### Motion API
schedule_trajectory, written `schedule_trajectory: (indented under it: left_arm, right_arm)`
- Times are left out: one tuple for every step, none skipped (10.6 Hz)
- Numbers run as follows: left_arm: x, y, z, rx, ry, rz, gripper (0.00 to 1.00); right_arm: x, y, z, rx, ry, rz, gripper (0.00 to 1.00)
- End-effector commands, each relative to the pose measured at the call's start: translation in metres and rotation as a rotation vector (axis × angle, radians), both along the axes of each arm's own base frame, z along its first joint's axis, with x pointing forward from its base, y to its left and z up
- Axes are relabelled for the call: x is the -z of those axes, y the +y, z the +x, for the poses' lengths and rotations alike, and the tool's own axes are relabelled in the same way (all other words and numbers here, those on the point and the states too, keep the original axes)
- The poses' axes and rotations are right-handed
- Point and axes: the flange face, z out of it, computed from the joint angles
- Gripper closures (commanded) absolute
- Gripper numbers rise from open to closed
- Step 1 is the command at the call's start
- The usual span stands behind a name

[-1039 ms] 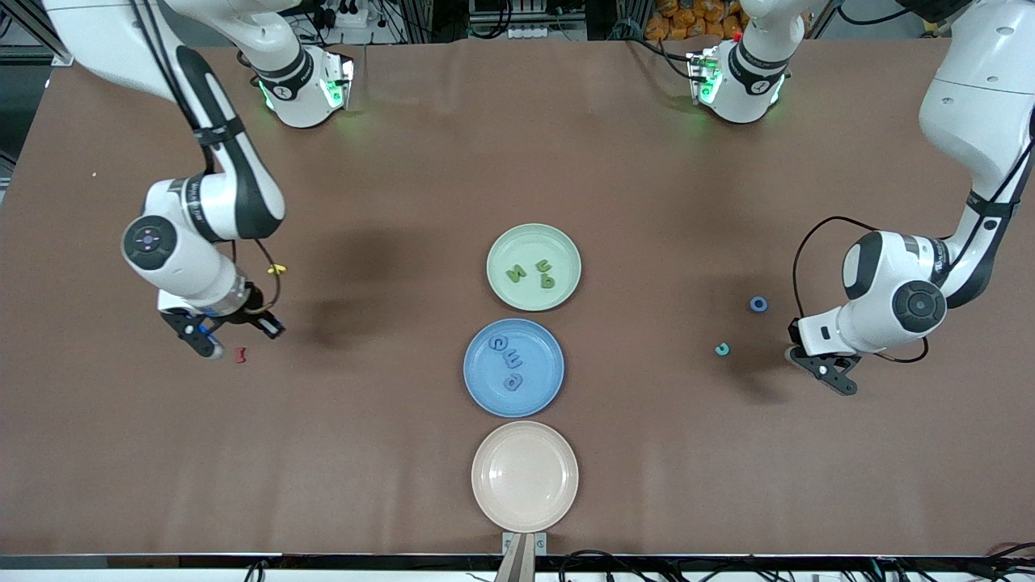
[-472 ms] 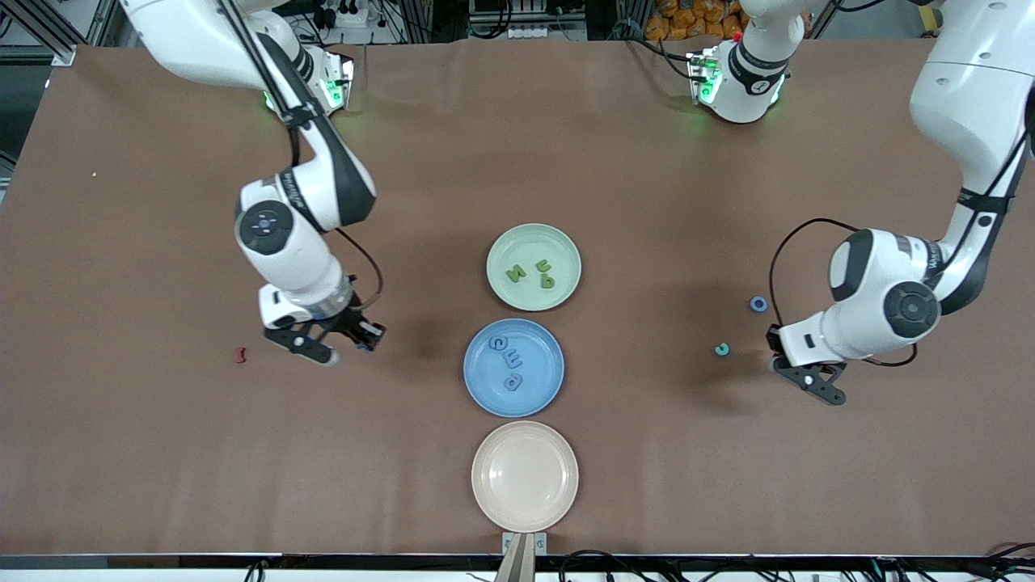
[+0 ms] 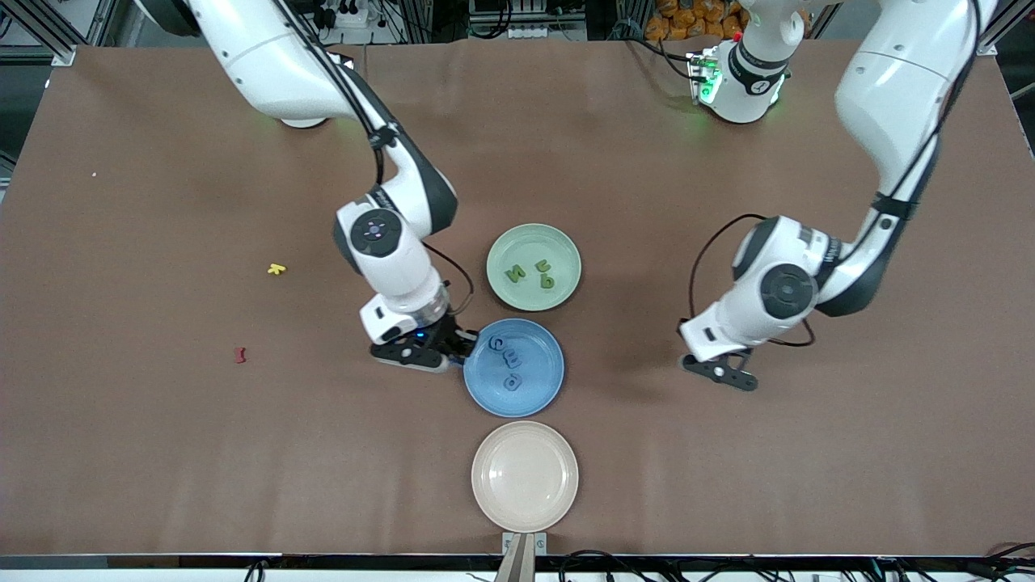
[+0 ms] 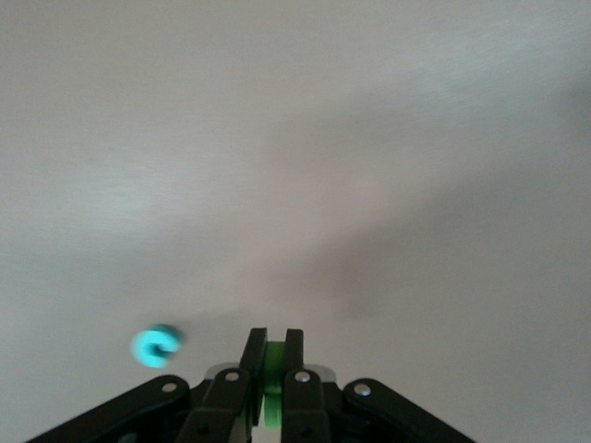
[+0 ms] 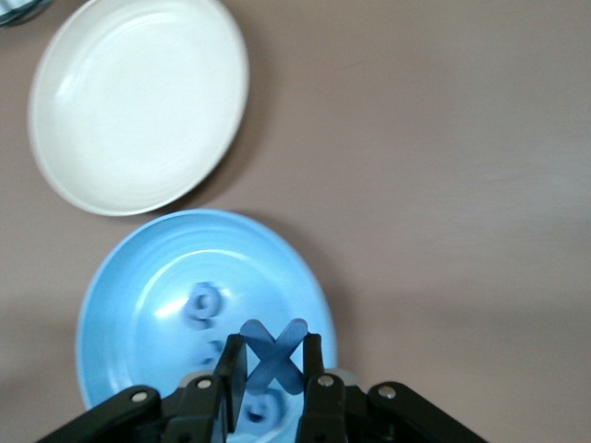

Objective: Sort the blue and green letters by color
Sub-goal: 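Drop the blue 'x' on the blue plate while the left drops 'i' on green plate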

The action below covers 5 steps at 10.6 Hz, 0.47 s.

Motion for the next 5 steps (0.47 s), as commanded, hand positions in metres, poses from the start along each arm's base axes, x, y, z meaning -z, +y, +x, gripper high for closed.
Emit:
schedule_trajectory:
  left_arm:
    - [-0.005,-0.067,-0.022,-0.174,0.017,-0.003,1.00]
    - [-0.003,-0.089,-0.030,-0.213,0.020,-0.003,1.00]
    - [-0.005,-0.103,-0.036,-0.249,0.018,-0.005,1.00]
    - [-0.003,-0.119,-0.044,-0.268,0.021,-0.005,1.00]
    - [-0.004,-0.134,-0.053,-0.289,0.021,-0.002,1.00]
  right_arm:
    - [0.020,0.043,-0.007,-0.066,-0.084,0.046,1.00]
    - [0.021,0.057,-0.017,-0.087,-0.087,0.047,0.99]
    - [0.021,0.068,-0.024,-0.099,-0.086,0.052,0.79]
    - [0.025,0.071,-0.027,-0.084,-0.072,0.061,0.28]
    - [0.026,0.073,-0.029,-0.090,-0.071,0.054,0.00]
